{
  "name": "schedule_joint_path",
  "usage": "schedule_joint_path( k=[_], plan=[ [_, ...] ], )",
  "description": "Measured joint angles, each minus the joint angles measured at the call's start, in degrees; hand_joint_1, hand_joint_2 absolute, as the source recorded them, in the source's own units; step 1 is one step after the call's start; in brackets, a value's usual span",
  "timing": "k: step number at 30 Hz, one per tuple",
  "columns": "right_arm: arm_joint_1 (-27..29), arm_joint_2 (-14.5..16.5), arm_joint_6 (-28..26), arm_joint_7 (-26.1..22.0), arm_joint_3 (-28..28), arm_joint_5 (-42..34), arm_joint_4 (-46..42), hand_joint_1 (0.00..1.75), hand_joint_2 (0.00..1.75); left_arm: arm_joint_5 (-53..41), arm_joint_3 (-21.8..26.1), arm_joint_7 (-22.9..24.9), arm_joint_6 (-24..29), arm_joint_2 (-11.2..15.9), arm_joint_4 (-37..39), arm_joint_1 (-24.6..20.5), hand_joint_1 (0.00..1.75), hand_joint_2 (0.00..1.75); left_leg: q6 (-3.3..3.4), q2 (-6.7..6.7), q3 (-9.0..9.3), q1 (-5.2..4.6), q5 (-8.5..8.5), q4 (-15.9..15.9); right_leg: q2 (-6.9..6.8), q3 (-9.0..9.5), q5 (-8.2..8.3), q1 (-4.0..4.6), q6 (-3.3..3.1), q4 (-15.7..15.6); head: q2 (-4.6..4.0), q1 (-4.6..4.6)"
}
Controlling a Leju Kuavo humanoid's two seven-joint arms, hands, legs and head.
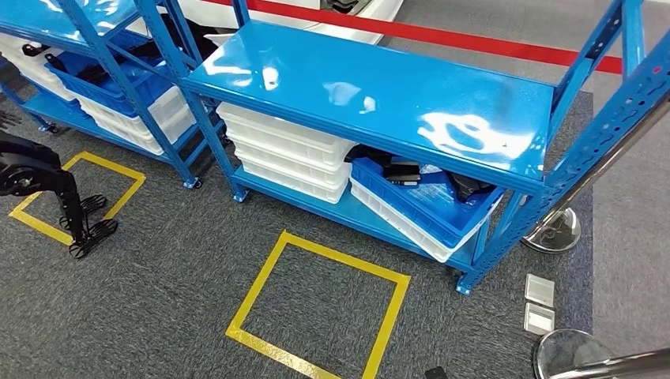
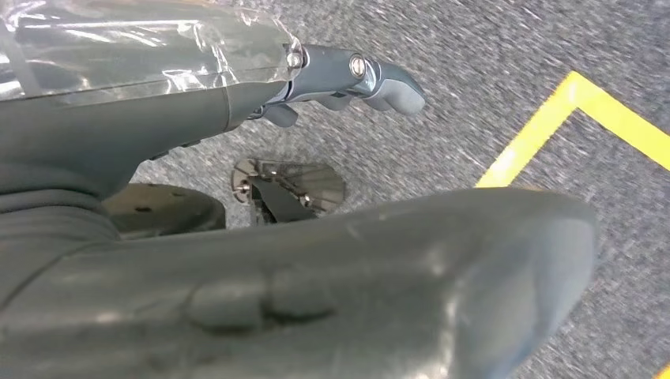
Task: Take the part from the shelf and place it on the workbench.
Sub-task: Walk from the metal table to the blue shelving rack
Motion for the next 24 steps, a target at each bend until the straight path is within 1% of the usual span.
schedule_joint_path(
  k=[1, 2, 3, 4, 5, 6, 7, 8, 9, 10, 11, 12, 13, 16, 17, 19, 22, 24],
  plan=[
    [0.0, -0.02, 0.0, -0.03, 0.03, -0.02, 0.0, 0.0, 1.75, -0.01, -0.01, -0.03, 0.0, 0.0, 0.0, -0.03, 0.0, 0.0, -0.05, 0.25, -1.49, -0.1, -1.42, 3.21, -0.15, 0.28, -0.13, 0.09, -0.26, -0.03, 0.0, -0.21],
    [-0.01, -0.02, 0.0, -0.07, 0.07, -0.07, 0.0, 0.0, 1.75, -0.01, -0.01, -0.07, 0.0, 0.0, 0.0, -0.02, 0.0, 0.0, 0.02, 0.44, -3.72, -0.25, -3.0, 7.32, -0.29, 0.49, -0.3, 0.26, -0.5, -0.03, 0.0, -0.4],
    [-0.01, -0.02, 0.0, -0.09, 0.15, -0.14, 0.0, 0.0, 1.75, 0.01, -0.01, -0.09, 0.0, 0.0, 0.0, 0.02, 0.0, 0.0, 0.15, 0.5, -6.07, -0.43, -4.16, 11.21, -0.38, 0.68, -0.51, 0.49, -0.73, -0.03, 0.0, -0.49],
    [0.01, -0.02, 0.0, -0.11, 0.26, -0.25, 0.0, 0.0, 1.75, 0.05, -0.01, -0.1, 0.0, 0.0, 0.0, 0.11, 0.0, 0.0, 0.43, 0.51, -7.98, -0.63, -4.5, 13.92, -0.43, 0.91, -0.75, 0.76, -0.93, -0.03, 0.0, -0.53],
    [0.03, -0.03, 0.0, -0.13, 0.4, -0.42, 0.0, 0.0, 1.75, 0.09, -0.01, -0.1, 0.01, 0.0, 0.0, 0.18, 0.0, 0.0, 0.91, 0.51, -8.9, -0.92, -3.61, 14.48, -0.44, 1.25, -1.05, 1.04, -1.12, -0.03, 0.0, -0.56],
    [0.05, -0.04, 0.0, -0.13, 0.54, -0.65, 0.0, 0.0, 1.75, 0.13, -0.01, -0.1, 0.01, 0.0, 0.0, 0.23, 0.0, 0.0, 1.6, 0.51, -8.7, -1.32, -1.6, 12.75, -0.43, 1.71, -1.4, 1.35, -1.28, -0.04, 0.0, -0.57],
    [0.07, -0.04, 0.0, -0.15, 0.69, -0.92, 0.0, 0.0, 1.75, 0.15, -0.01, -0.1, 0.02, 0.0, 0.0, 0.26, 0.0, 0.0, 2.54, 0.49, -7.67, -1.84, 1.06, 9.25, -0.41, 2.29, -1.8, 1.63, -1.43, -0.08, 0.0, -0.58],
    [0.11, -0.01, 0.0, -0.18, 0.86, -1.22, 0.0, 0.0, 1.75, 0.16, -0.01, -0.1, 0.04, 0.04, 0.0, 0.26, 0.0, 0.0, 3.63, 0.51, -6.48, -2.3, 3.12, 5.9, -0.42, 2.83, -2.18, 1.82, -1.52, -0.19, 0.0, -0.47],
    [0.07, 0.01, 0.0, -0.23, 1.06, -1.51, 0.0, 0.0, 1.75, 0.17, -0.01, -0.12, 0.09, 0.08, 0.0, 0.25, 0.0, 0.0, 4.51, 0.54, -5.45, -2.75, 4.61, 3.05, -0.38, 3.22, -2.49, 1.92, -1.46, -0.3, 0.0, -0.33],
    [0.02, 0.02, 0.01, -0.28, 1.26, -1.79, -0.01, 0.0, 1.75, 0.18, -0.01, -0.13, 0.14, 0.12, 0.0, 0.24, 0.0, 0.0, 5.16, 0.57, -4.84, -3.12, 5.22, 1.33, -0.42, 3.41, -2.67, 1.85, -1.31, -0.42, 0.0, -0.27],
    [-0.04, 0.03, 0.02, -0.34, 1.43, -2.05, -0.01, 0.0, 1.75, 0.19, -0.01, -0.15, 0.22, 0.15, 0.0, 0.25, 0.0, 0.0, 5.51, 0.6, -4.64, -3.34, 5.07, 0.85, -0.48, 3.47, -2.73, 1.7, -1.12, -0.63, 0.0, -0.25],
    [-0.15, 0.01, 0.02, -0.42, 1.57, -2.25, -0.02, 0.0, 1.75, 0.23, -0.01, -0.16, 0.31, 0.15, 0.0, 0.25, 0.0, 0.0, 5.6, 0.59, -4.38, -3.54, 5.12, 0.12, -0.55, 3.59, -2.72, 1.63, -0.9, -0.93, 0.0, -0.39],
    [-0.16, 0.03, 0.03, -0.51, 1.72, -2.41, -0.03, 0.0, 1.75, 0.25, -0.01, -0.17, 0.4, 0.15, -0.01, 0.26, 0.0, 0.0, 5.19, 0.62, -3.97, -3.49, 5.09, -0.6, -0.68, 3.83, -2.57, 1.63, -0.87, -1.28, 0.0, -0.52],
    [-0.3, 0.02, 0.02, -0.84, 2.29, -2.86, -0.04, 0.0, 1.75, 0.34, 0.01, -0.21, 0.68, 0.14, -0.02, 0.27, 0.0, 0.0, 3.29, 0.68, -2.78, -2.98, 5.15, -2.49, -0.77, 4.8, -2.21, 1.98, -1.07, -2.37, 0.0, -0.4],
    [-0.4, 0.0, 0.02, -0.93, 2.46, -3.08, -0.04, 0.0, 1.75, 0.36, 0.01, -0.21, 0.79, 0.14, -0.02, 0.27, 0.0, 0.0, 3.17, 0.66, -2.67, -2.95, 5.05, -2.6, -0.77, 5.05, -2.31, 2.0, -1.08, -2.68, 0.0, -0.36],
    [-0.52, -0.03, -0.02, -1.09, 2.78, -3.43, -0.04, 0.0, 1.75, 0.37, 0.01, -0.21, 1.03, 0.13, -0.03, 0.29, 0.0, 0.0, 3.35, 0.67, -2.6, -2.95, 4.79, -2.53, -0.78, 5.44, -2.6, 2.02, -1.06, -3.17, 0.0, -0.31],
    [-0.45, -0.03, -0.16, -1.65, 3.28, -4.07, -0.04, 0.0, 1.75, 0.37, 0.01, -0.21, 1.58, 0.13, -0.04, 0.29, 0.0, 0.0, 3.51, 0.68, -2.56, -2.98, 4.67, -2.47, -0.77, 5.54, -2.6, 2.02, -1.05, -3.3, 0.0, -0.28],
    [-0.41, -0.03, -0.33, -2.99, 3.64, -4.76, -0.04, 0.0, 1.75, 0.42, 0.02, -0.21, 2.17, 0.13, -0.03, 0.3, 0.0, 0.0, 3.55, 0.69, -2.55, -2.99, 4.65, -2.41, -0.77, 5.55, -2.58, 2.01, -1.02, -3.32, 0.0, -0.29]
  ],
)
